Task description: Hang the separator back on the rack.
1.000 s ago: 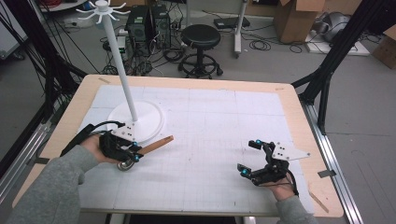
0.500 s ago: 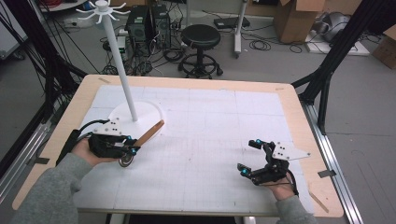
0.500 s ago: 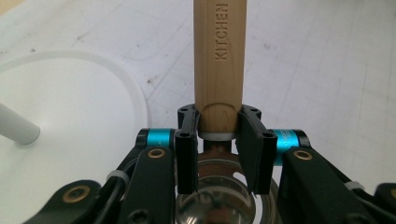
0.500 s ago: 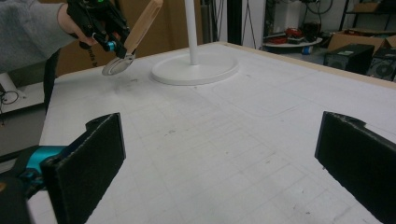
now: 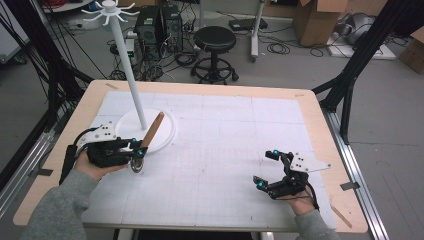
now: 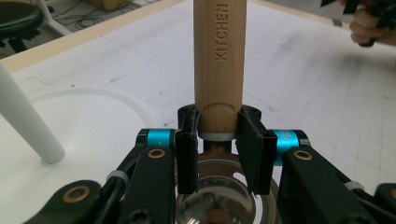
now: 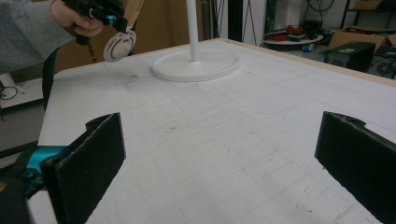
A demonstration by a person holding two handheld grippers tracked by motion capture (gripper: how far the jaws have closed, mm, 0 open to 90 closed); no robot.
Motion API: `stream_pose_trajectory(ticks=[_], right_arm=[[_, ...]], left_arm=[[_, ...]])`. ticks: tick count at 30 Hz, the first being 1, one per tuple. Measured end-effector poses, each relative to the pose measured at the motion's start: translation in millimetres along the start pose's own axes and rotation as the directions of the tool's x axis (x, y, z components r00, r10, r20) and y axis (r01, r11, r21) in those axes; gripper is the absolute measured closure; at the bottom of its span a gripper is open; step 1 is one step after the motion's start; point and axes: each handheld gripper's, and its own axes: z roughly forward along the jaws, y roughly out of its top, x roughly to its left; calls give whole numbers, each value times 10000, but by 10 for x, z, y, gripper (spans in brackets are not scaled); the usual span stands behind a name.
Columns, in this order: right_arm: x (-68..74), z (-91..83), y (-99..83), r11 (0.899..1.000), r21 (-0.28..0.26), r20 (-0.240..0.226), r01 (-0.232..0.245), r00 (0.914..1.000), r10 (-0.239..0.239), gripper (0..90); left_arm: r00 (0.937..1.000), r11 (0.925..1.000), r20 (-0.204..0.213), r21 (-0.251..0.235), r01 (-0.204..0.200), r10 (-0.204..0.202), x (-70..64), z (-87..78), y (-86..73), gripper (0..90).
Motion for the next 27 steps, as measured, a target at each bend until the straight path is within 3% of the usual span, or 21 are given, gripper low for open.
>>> stream_pose_trajectory(ticks=[9,14,20,27], right_arm=[[-3,-6,3,10000,-38,28,23,10000,-23,8],[-7,-5,4,10000,-34,39,21,10000,-21,8],[1,4,9,10000,-21,12,64,10000,-64,8],[-4,4,9,10000,-20,28,79,10000,-79,8]], left_arm=[[9979,9971,-487,-649,393,-425,10,-71,-75,696],[9963,9935,-718,-1068,400,-478,6,-148,-74,695],[9943,9852,-830,-1630,526,-668,23,-266,-55,695],[9905,9792,-1110,-1943,584,-811,51,-383,-22,695]])
